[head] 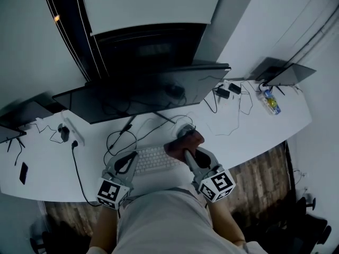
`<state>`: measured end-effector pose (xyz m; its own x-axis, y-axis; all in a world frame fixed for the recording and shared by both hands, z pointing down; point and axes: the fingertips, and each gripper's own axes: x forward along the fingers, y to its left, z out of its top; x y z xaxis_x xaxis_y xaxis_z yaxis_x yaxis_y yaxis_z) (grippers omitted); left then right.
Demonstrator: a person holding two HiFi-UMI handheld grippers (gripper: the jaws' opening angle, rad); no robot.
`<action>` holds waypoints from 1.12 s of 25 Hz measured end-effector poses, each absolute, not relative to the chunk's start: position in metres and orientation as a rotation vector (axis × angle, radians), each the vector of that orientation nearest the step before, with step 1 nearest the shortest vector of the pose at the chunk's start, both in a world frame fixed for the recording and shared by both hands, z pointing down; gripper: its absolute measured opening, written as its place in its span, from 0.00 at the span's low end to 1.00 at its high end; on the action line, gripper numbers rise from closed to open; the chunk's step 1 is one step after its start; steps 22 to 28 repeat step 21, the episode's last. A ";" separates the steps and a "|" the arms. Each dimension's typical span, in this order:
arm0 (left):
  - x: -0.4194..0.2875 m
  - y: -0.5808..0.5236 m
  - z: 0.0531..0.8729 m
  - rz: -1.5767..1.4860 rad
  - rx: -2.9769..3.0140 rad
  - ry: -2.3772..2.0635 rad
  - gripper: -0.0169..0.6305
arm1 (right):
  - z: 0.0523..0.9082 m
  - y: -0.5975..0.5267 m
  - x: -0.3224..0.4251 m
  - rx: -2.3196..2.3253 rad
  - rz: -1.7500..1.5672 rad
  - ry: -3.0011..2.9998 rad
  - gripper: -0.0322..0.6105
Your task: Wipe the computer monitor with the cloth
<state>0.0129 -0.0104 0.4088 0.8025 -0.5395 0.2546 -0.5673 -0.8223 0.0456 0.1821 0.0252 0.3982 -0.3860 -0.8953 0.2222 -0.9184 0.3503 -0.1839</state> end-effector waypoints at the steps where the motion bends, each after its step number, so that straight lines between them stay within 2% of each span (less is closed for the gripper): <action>1: 0.014 -0.010 0.409 0.350 2.869 -0.878 0.04 | 0.399 0.026 0.182 1.695 0.435 -2.509 0.12; 28: 0.004 0.000 0.416 0.356 2.852 -0.862 0.04 | 0.410 0.034 0.180 1.727 0.487 -2.474 0.12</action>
